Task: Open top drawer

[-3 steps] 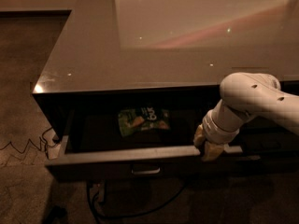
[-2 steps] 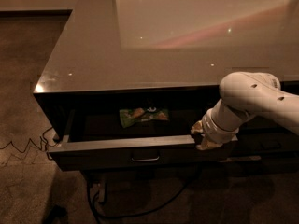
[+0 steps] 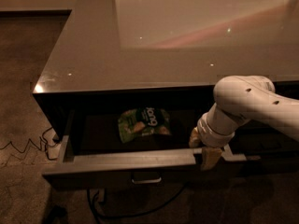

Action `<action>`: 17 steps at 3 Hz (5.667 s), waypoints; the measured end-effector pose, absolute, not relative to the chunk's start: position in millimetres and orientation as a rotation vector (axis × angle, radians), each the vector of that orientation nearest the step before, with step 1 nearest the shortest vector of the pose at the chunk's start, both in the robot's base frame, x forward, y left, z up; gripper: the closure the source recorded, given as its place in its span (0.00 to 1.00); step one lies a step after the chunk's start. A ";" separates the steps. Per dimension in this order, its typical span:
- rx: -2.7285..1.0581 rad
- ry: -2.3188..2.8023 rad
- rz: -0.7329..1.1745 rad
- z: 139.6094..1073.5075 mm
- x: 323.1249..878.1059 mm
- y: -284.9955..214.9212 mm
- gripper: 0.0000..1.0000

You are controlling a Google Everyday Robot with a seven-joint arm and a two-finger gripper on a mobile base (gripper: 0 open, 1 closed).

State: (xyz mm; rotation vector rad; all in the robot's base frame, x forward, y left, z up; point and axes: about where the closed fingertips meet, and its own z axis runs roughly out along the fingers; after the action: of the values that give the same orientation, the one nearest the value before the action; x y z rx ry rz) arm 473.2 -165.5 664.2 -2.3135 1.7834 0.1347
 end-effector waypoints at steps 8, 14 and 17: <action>-2.304 1.850 -0.158 684.3 466.8 -168.7 0.64; -2.326 2.029 -0.127 626.7 422.4 -153.6 1.00; -2.336 2.044 -0.123 622.2 405.5 -157.7 0.81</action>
Offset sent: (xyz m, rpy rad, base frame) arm -0.0538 -0.0004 0.0053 -0.0634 -0.0140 -0.0004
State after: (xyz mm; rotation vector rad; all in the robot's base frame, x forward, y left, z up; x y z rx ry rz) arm 405.5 -157.7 622.2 -2.3361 2.0445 -0.1229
